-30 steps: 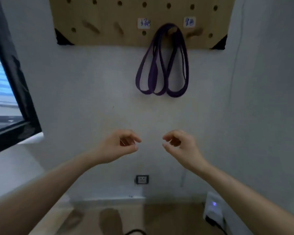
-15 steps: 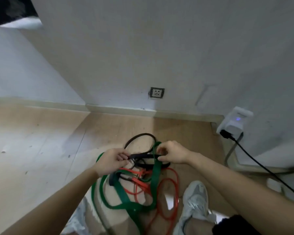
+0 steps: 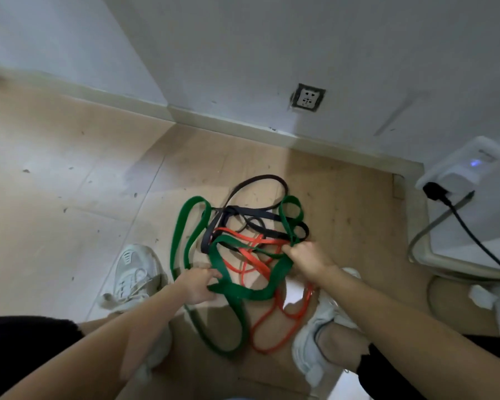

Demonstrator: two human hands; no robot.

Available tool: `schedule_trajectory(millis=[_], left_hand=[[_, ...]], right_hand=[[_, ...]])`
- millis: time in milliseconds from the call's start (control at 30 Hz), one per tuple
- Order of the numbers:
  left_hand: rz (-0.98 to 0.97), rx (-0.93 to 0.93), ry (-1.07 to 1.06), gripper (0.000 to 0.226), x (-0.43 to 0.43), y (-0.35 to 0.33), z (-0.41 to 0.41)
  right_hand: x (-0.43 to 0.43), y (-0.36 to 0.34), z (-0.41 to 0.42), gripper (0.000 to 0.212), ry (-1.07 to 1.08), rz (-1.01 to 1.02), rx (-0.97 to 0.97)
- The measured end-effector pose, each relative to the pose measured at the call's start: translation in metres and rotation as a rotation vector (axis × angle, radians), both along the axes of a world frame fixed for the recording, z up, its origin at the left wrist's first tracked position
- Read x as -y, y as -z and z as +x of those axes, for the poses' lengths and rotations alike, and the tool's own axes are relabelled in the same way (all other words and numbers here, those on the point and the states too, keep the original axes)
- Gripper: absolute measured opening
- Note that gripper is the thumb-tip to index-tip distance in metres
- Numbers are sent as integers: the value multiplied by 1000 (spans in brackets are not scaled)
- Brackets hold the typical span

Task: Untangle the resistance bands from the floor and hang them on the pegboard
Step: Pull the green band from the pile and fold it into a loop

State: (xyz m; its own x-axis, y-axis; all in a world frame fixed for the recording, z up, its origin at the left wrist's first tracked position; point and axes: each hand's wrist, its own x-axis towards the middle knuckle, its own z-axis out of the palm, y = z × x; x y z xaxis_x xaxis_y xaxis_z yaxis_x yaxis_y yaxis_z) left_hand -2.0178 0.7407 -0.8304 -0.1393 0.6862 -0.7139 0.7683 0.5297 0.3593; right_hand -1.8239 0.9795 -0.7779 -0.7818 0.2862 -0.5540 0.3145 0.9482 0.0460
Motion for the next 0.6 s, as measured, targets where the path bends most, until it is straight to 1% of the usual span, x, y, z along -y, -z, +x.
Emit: schedule_trajectory(millis=[33, 100, 167, 233, 300, 367, 433, 500, 567, 600], left_hand=[[0, -7, -1, 60, 2, 2, 1], [3, -5, -9, 57, 4, 5, 2], [29, 0, -10, 49, 4, 6, 3], [99, 23, -58, 42, 3, 5, 4], [234, 70, -146, 29, -4, -4, 5], [397, 95, -235, 8, -17, -19, 4], [517, 97, -355, 10, -32, -41, -3], [615, 138, -481, 6, -47, -71, -13], [731, 143, -543, 1, -60, -103, -25], [787, 158, -566, 5, -66, -121, -32]], right_hand=[[-5, -7, 1, 21, -20, 20, 9], [-16, -28, 2, 26, -41, 65, -29], [-26, -56, 1, 34, 4, 63, -145], [-35, -87, -3, 39, 117, -8, -271], [-42, -119, -9, 40, 224, -80, -373], [-47, -149, -14, 37, 321, -157, -496], [-53, -179, -18, 33, 433, -226, -636], [-59, -210, -23, 31, 528, -274, -777], [-65, -240, -29, 35, 588, -319, -915], [-68, -255, -32, 37, 612, -348, -984]])
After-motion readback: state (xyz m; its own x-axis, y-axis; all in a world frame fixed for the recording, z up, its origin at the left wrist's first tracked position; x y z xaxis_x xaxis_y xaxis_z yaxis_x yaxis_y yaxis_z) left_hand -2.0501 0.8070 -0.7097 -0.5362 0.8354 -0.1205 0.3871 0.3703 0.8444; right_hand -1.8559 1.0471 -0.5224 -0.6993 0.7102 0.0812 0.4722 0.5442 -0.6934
